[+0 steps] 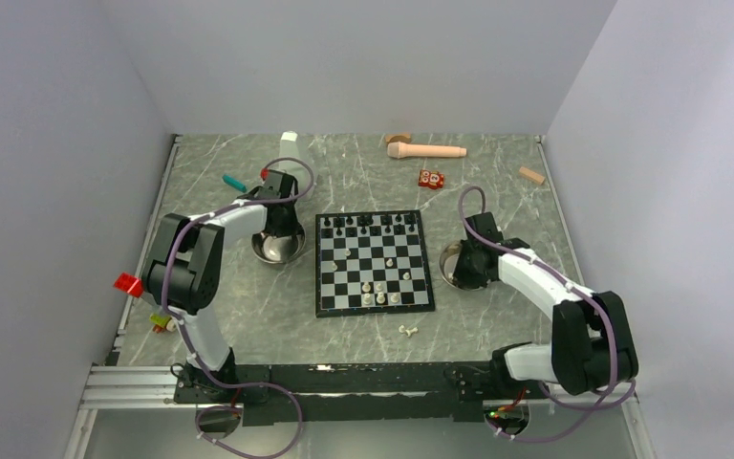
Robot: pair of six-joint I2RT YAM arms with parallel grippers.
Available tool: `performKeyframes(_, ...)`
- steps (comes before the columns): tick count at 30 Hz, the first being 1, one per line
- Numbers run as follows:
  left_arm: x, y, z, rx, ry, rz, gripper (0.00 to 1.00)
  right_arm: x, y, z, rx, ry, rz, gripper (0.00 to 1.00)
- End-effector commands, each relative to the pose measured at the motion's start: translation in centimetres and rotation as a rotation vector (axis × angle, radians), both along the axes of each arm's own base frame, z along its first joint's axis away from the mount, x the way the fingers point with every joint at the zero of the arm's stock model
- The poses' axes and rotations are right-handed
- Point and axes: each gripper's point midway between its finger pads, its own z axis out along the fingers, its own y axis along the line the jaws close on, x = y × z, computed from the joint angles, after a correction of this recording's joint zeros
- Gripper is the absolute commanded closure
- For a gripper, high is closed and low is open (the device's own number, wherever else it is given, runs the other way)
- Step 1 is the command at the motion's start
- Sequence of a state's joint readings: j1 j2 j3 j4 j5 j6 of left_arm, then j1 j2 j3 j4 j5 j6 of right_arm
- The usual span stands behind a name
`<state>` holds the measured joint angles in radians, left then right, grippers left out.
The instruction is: Set up the chess pieces on the board
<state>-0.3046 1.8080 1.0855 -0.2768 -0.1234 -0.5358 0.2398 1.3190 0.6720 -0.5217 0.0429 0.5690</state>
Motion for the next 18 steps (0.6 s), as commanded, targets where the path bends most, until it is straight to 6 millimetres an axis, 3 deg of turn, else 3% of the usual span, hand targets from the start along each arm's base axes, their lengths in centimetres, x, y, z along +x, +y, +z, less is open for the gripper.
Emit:
performKeyframes(1, 0.2, -1.4, 0.0, -0.036, 0.017, -0.037, 1.0, -0.9, 1.1, 0.7, 0.054, -0.009, -0.001, 0.82)
performKeyframes(13, 1.7, -2.2, 1.0, -0.063, -0.032, -0.046, 1.0, -3.5, 1.4, 0.7, 0.06, 0.031, 0.0, 0.81)
performKeyframes(18, 1.6, -2.0, 1.5, -0.055, -0.034, -0.036, 0.97, -3.5, 1.0, 2.0, 0.049, -0.01, -0.017, 0.75)
